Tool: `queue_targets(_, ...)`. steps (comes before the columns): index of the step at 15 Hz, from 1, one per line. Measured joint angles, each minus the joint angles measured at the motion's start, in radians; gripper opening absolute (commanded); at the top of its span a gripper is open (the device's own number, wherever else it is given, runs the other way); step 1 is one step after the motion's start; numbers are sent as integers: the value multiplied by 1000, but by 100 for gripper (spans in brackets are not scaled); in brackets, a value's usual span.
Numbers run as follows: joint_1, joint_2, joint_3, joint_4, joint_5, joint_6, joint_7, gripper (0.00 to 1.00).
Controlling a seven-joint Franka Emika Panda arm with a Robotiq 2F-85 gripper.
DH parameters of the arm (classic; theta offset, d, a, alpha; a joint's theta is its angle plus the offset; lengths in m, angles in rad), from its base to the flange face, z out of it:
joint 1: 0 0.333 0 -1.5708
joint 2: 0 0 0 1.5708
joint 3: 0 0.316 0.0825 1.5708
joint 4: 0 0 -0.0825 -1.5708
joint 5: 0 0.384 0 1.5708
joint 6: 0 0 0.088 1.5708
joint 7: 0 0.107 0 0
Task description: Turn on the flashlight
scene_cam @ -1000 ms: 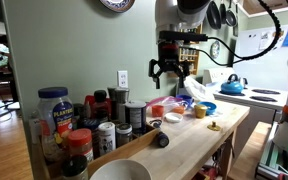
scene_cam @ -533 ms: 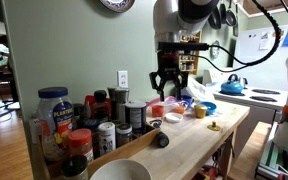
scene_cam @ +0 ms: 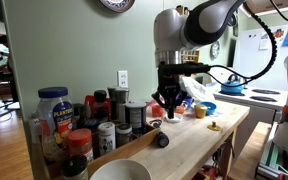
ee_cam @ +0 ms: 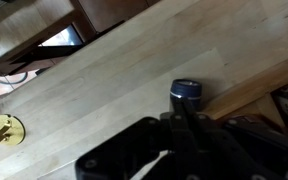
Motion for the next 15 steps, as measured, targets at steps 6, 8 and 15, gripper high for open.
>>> queue_targets(6,41,83,-36,9,-169,49,221,0)
queue_targets(8,57,103,-52,16,-221,49,288,0)
queue_targets(15,110,174,-96,74,-343,49,463,0)
